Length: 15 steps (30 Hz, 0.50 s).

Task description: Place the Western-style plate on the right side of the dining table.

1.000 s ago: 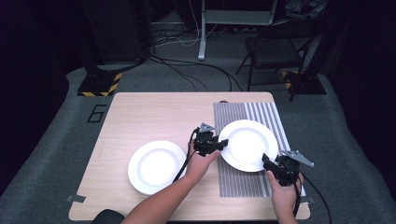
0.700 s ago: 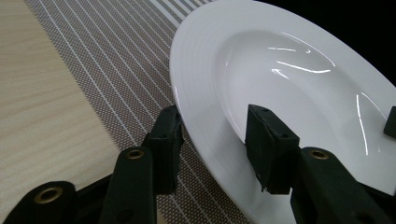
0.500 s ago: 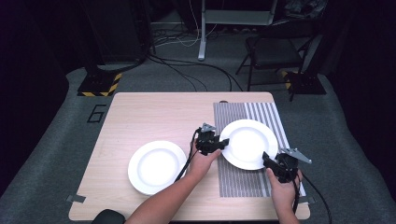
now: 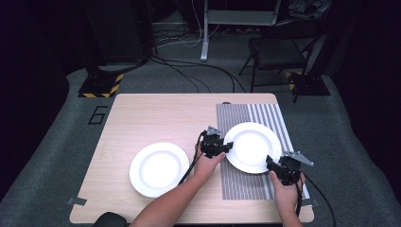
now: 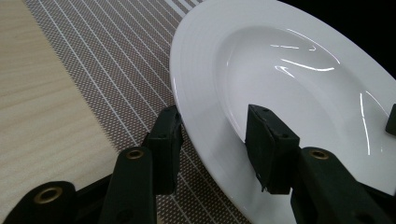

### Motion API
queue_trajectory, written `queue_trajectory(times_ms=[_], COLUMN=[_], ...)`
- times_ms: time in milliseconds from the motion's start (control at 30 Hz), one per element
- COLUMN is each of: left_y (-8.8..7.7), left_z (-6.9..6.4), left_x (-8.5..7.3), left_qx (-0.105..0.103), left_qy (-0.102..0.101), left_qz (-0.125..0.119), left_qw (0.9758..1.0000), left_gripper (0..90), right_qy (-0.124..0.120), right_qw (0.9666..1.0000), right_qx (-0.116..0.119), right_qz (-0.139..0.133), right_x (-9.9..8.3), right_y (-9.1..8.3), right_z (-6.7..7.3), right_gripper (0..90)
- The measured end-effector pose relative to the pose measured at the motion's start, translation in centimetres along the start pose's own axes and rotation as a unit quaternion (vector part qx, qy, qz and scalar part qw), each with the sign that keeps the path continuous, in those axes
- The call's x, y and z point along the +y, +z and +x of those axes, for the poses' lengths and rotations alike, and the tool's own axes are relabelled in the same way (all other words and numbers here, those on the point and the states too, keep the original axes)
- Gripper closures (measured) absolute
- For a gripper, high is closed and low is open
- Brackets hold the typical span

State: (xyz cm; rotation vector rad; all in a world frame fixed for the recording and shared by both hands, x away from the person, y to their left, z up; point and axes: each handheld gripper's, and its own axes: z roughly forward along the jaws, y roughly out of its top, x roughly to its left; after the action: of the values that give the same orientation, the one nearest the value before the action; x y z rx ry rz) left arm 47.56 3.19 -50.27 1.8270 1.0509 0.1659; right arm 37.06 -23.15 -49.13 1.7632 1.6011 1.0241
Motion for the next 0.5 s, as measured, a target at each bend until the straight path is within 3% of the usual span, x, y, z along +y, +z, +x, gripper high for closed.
queue_trajectory(times_ms=[500], left_y=[1.4], left_z=[-0.3], left_x=[-0.1], left_qx=[0.003], left_qy=[-0.003], left_qz=[0.004], left_qw=[1.0000], left_gripper=[56.2], right_qy=[0.003], right_qw=[0.9999], right_qx=[-0.011], right_qz=[0.005], right_x=[-0.1], right_y=[0.8], right_z=[-0.9], right_gripper=[47.8])
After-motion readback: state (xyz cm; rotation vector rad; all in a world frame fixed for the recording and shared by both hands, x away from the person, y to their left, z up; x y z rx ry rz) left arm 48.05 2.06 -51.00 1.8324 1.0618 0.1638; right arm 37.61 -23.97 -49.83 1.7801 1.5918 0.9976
